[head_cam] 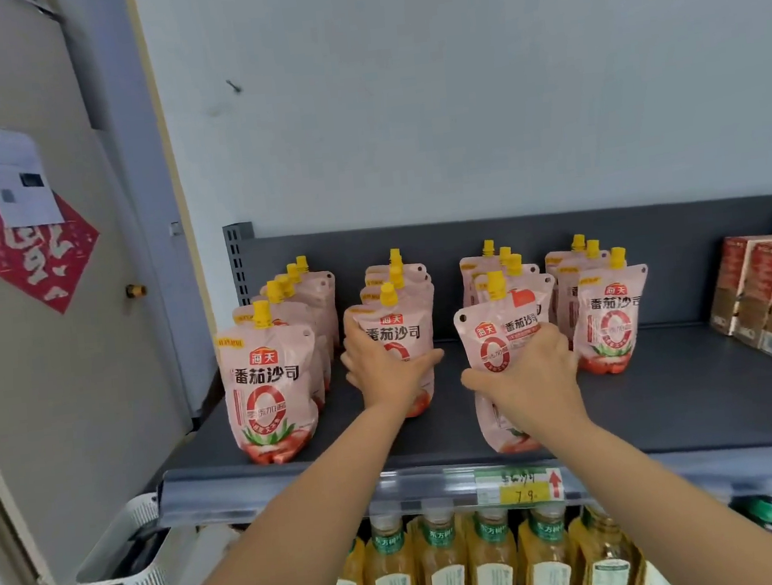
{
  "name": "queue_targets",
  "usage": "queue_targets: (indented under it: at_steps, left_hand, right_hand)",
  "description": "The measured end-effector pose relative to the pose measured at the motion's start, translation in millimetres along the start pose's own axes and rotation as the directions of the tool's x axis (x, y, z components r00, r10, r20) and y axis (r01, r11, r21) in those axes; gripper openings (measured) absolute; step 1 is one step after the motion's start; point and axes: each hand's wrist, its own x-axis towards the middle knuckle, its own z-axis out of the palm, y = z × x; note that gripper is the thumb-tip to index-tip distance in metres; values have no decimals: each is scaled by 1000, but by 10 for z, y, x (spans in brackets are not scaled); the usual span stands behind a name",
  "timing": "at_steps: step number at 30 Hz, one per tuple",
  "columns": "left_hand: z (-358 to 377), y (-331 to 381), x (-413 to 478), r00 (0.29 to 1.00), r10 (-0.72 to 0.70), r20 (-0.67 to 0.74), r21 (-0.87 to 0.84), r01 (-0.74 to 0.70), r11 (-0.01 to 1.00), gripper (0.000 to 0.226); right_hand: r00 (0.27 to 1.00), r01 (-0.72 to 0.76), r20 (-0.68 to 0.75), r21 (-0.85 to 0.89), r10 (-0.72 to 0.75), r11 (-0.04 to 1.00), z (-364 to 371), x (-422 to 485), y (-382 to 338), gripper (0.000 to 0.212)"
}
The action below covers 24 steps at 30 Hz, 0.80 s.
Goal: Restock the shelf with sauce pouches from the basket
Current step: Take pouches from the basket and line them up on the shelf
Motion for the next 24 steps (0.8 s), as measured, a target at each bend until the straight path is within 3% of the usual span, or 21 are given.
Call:
queue_targets:
  at_steps: [9, 20, 24]
  left_hand:
    - [93, -66, 85, 996, 41, 78, -26, -39, 999, 133]
    - [-132, -126, 27, 960, 15, 279, 53, -31, 998, 137]
    - [-328, -215, -86, 939, 45, 342, 77, -76, 994, 121]
  right_hand:
    - [996, -29, -76, 138, 40, 990, 179, -19, 86, 84]
    - [992, -62, -98, 204, 84, 977, 322, 16, -73, 100]
    - [990, -36, -122, 252, 69, 967, 462, 58, -169, 106]
